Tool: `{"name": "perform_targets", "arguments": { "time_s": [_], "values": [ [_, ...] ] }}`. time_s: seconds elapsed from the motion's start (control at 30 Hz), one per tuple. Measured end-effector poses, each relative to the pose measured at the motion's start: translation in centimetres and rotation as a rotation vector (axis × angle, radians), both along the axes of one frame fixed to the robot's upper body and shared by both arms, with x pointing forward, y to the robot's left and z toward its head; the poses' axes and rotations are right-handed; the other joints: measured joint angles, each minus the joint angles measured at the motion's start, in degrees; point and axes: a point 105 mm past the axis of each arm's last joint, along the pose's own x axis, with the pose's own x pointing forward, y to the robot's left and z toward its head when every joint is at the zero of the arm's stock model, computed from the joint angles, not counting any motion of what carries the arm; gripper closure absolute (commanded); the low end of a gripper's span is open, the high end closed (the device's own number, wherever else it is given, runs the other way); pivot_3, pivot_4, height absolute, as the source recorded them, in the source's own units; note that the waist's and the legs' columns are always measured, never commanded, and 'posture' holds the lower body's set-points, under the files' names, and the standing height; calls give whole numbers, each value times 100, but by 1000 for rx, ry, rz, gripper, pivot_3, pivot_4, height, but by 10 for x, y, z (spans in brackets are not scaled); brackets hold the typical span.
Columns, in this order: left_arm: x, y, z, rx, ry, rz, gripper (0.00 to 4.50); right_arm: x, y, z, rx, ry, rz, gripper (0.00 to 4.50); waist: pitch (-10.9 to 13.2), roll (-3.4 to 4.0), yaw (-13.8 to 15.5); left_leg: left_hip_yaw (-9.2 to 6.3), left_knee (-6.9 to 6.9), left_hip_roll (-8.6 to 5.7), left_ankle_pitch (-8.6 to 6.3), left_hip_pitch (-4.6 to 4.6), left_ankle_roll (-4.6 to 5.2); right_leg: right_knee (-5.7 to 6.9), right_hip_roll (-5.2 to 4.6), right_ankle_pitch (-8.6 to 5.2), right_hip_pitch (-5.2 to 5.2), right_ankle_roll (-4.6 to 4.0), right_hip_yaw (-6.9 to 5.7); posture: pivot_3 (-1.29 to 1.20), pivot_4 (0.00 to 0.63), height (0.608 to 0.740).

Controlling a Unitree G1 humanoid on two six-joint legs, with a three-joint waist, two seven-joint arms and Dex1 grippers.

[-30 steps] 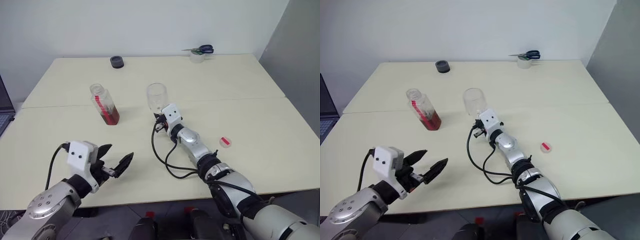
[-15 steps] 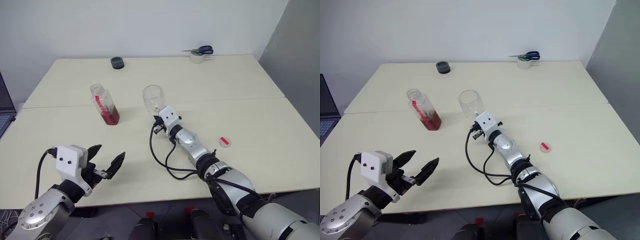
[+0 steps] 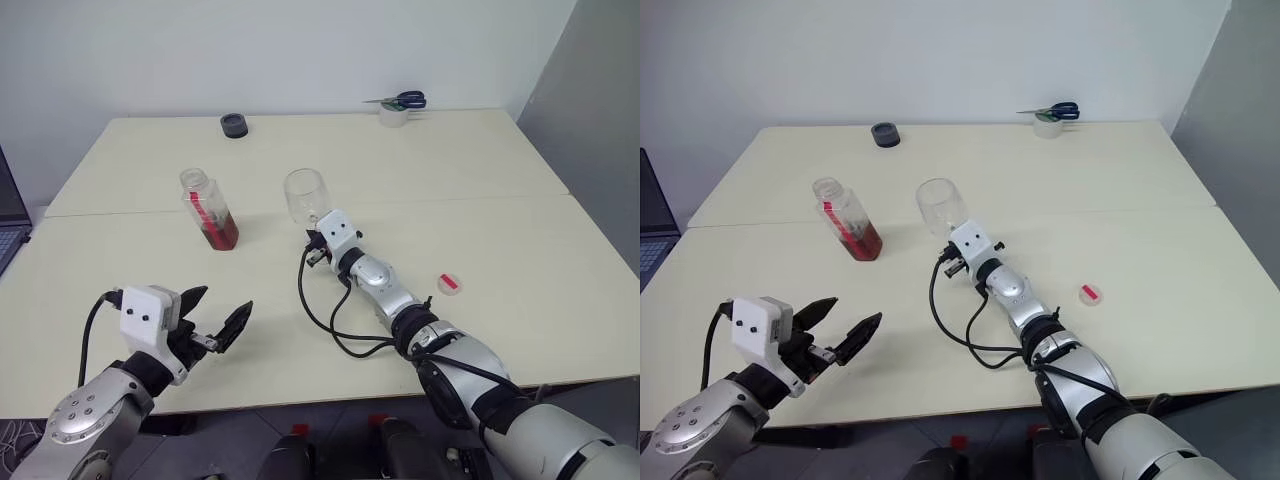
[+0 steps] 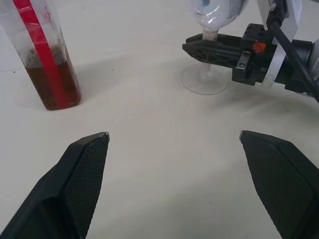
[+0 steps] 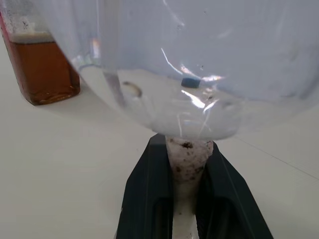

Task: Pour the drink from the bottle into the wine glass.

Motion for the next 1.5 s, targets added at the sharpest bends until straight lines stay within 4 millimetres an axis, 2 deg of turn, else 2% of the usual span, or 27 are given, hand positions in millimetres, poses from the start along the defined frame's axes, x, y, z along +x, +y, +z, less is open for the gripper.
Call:
{"name": "perform_targets", "arguments": {
  "time_s": [0.07,0.33,0.37,0.73,0.8,0.87,0.93,1.03,1.1,1.23,1.33,1.5],
  "values": [
    [0,0,0,1,0,1,0,0,-1,-3,-7,15,-5,3024,0,0,-5,0,0,1,0,-1,0,0,0,0,-1,0,0,0,150,740],
    [5,-3,7,0,-26,-6,0,5,-11,-12,31,87,-59,152,2,2,-28,1,-2,4,0,-3,0,0,0,0,-4,0,1,0,150,740],
    [6,-3,7,0,-26,-5,0,6,-12,-12,35,88,-63,28,2,2,-30,1,-2,4,0,-3,0,0,0,0,-5,0,1,0,150,740],
    [10,-4,10,3,-24,-2,0,3,-9,-8,38,66,-26,28,3,3,-33,1,-3,4,0,-4,0,-1,0,0,-5,0,1,0,150,740],
    [11,-4,11,4,-26,2,0,-4,-8,-8,40,35,32,28,1,1,-26,-2,-4,4,0,-4,0,-4,0,0,-3,0,-1,0,150,740],
    [13,-2,11,9,-32,23,0,-18,-14,-20,32,24,100,28,0,0,-10,-4,-4,3,-1,-7,-1,-11,-1,0,-1,1,-2,0,150,740],
    [20,-2,15,25,-66,42,0,-34,-37,-34,-10,8,149,28,5,7,73,-11,8,-4,-1,-24,-1,-17,-3,2,-5,5,-9,0,150,740],
    [37,12,18,38,-113,136,0,-51,-82,-32,-80,5,162,28,6,10,152,-13,12,-4,-1,-28,-1,-23,-8,4,-2,10,-9,0,150,740],
    [49,18,19,23,-133,183,0,-65,-107,-21,-109,19,165,28,7,11,147,-15,11,-1,-1,-30,-1,-21,-8,4,-6,9,-11,0,150,740],
    [69,28,26,-5,-186,273,0,-87,-131,28,-152,-28,195,28,7,10,87,-6,1,11,-2,-20,-3,-19,-2,3,-7,9,-7,0,150,740],
    [76,33,21,-8,-184,322,0,-98,-131,48,-142,-29,224,28,7,8,96,-8,-1,12,-2,-20,-4,-20,-1,2,-6,8,-9,0,150,740],
    [85,41,18,9,-193,391,0,-129,-116,76,-66,4,394,28,10,2,151,-19,12,3,-2,-36,-4,-26,-7,3,-6,10,-16,0,150,740]
  ]
}}
